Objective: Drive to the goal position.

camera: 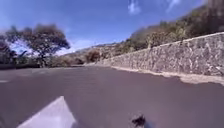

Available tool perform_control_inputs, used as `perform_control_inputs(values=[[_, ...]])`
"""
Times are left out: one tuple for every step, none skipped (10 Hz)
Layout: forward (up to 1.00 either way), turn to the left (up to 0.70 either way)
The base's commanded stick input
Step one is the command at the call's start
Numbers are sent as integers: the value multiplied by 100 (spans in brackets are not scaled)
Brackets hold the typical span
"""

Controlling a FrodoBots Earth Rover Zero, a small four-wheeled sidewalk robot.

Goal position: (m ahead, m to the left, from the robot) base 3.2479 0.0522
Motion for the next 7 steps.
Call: perform_control_inputs(values=[[50,36],[50,7],[50,0],[50,0],[50,0],[50,0],[50,0]])
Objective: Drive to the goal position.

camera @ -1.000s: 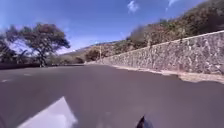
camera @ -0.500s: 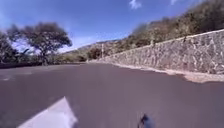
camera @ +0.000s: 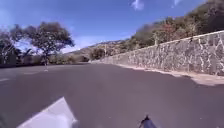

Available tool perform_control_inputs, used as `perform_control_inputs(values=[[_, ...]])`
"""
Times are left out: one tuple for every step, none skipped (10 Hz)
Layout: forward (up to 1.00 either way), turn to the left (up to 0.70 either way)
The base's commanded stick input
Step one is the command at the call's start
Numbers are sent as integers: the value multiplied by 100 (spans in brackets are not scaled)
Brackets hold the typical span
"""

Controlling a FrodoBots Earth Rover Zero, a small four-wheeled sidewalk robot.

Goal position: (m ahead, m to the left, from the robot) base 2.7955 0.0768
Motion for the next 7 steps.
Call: perform_control_inputs(values=[[50,0],[50,0],[50,0],[50,0],[50,0],[50,0],[50,0]])
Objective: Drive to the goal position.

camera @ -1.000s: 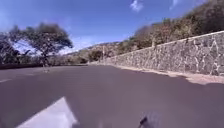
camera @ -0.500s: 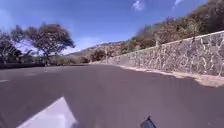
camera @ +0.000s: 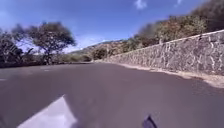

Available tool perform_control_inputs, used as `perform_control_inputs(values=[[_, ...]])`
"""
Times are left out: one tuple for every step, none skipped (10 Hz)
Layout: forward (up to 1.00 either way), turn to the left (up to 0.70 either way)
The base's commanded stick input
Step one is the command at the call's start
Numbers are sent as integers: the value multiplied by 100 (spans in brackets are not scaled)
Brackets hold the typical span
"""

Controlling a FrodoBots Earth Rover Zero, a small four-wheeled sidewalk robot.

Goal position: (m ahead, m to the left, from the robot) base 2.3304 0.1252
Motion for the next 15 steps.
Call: perform_control_inputs(values=[[50,0],[50,0],[50,0],[50,0],[50,0],[50,0],[50,0],[50,0],[50,0],[50,0],[50,0],[50,0],[50,0],[50,0],[50,0]])
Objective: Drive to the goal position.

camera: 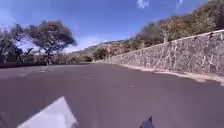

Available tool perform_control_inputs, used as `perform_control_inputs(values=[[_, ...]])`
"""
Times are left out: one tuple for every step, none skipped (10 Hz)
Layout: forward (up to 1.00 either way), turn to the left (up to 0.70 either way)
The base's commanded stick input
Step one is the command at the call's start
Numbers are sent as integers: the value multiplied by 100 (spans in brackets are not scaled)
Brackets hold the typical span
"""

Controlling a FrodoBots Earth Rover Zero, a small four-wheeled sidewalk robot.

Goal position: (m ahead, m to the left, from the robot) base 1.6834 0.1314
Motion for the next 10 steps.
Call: perform_control_inputs(values=[[50,0],[50,0],[50,0],[50,0],[50,0],[50,0],[50,0],[50,0],[50,0],[50,0]])
